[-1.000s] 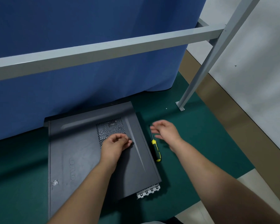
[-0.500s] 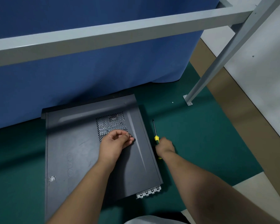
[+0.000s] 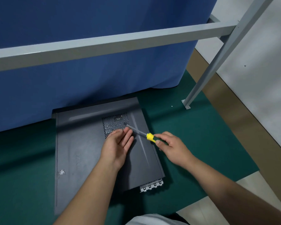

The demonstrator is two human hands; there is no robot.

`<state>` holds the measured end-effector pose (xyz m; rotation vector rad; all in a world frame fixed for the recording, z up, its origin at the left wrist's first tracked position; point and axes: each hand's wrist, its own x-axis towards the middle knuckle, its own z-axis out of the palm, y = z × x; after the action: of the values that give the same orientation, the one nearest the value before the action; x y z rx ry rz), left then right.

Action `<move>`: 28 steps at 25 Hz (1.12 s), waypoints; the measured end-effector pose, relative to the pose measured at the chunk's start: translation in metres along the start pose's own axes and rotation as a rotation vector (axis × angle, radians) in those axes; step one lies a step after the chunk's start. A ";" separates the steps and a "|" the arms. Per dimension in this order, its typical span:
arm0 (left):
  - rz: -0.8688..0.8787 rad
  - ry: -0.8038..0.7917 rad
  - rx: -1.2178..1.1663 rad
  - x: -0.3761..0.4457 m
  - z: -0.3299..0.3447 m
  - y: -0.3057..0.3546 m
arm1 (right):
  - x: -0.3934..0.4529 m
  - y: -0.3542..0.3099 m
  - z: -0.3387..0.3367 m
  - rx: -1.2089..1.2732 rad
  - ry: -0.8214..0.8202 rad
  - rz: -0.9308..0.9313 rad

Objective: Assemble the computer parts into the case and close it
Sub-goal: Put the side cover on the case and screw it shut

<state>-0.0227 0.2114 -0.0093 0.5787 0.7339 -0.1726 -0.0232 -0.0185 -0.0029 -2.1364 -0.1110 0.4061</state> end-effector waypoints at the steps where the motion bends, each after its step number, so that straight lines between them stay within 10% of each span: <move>1: -0.017 -0.002 -0.063 -0.005 -0.004 -0.001 | -0.010 -0.003 0.002 -0.054 -0.034 -0.022; 12: -0.093 -0.062 -0.344 -0.062 -0.056 0.000 | -0.091 -0.024 0.050 -0.042 -0.028 -0.030; 28: -0.088 -0.014 -0.047 -0.111 -0.070 -0.048 | -0.169 0.001 0.058 -0.249 0.043 -0.056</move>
<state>-0.1620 0.2050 0.0028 0.5007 0.7483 -0.2400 -0.2017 -0.0122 0.0075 -2.3798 -0.2061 0.3271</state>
